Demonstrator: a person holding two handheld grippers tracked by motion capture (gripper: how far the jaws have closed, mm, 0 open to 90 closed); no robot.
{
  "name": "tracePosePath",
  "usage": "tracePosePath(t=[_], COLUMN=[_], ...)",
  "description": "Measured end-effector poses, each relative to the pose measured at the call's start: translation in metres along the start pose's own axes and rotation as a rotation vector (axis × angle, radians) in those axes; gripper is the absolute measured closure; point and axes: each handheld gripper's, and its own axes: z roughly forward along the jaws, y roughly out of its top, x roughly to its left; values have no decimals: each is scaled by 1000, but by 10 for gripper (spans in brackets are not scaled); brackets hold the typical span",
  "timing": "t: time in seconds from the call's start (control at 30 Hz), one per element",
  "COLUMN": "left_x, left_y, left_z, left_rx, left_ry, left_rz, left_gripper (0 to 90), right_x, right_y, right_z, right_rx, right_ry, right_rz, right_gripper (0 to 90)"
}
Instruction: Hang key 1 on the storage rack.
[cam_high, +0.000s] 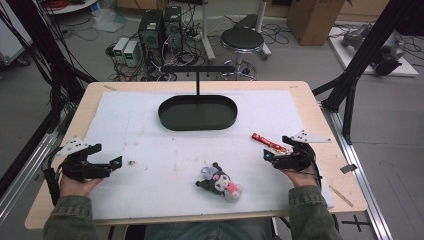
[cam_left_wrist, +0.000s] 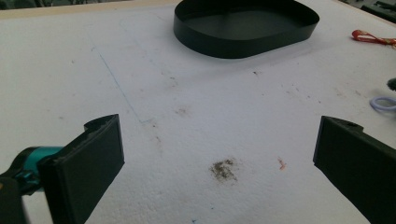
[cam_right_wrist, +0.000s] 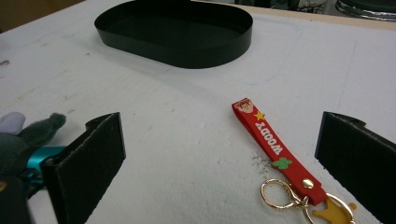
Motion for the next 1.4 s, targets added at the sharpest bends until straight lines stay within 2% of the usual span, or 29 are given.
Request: tracePosePath(t=[0.1,0.23,0.47,0.57,0.7,0.93,1.1,1.23,1.4], left_x=[1,3,6,6,4,2,3,3,3], left_y=[-1,-1,-2,-2,-3,-3,-3,-3,-3], left_z=[-2,-6,-9,-9,-5,-3,-2,-2,-2], left_rx=[-7,-39,-41,-39,-21,-15,-11,-11,-8], left_ry=[0,-11,-3,-5,-31,-37,-52,-50,-49], left_rz=[-5,-19,-22,-22,-16,-9,-20,-20,-19], left_gripper=[21,21,21,21,21,21,21,21,21], right_x=[1,-1,0,-3,-6,-2,0,3,4], right_y=[1,3,10,14,17,33,39,44,48], right_z=[2,2,7,11,16,26,30,35,43], right_rx=[16,11,35,51,68,103,119,120,148], right_ry=[0,-11,-14,-10,9,13,16,24,27], right_rz=[1,5,-21,-12,12,-22,-26,-37,-56], right_gripper=[9,9,9,9,9,9,10,10,10])
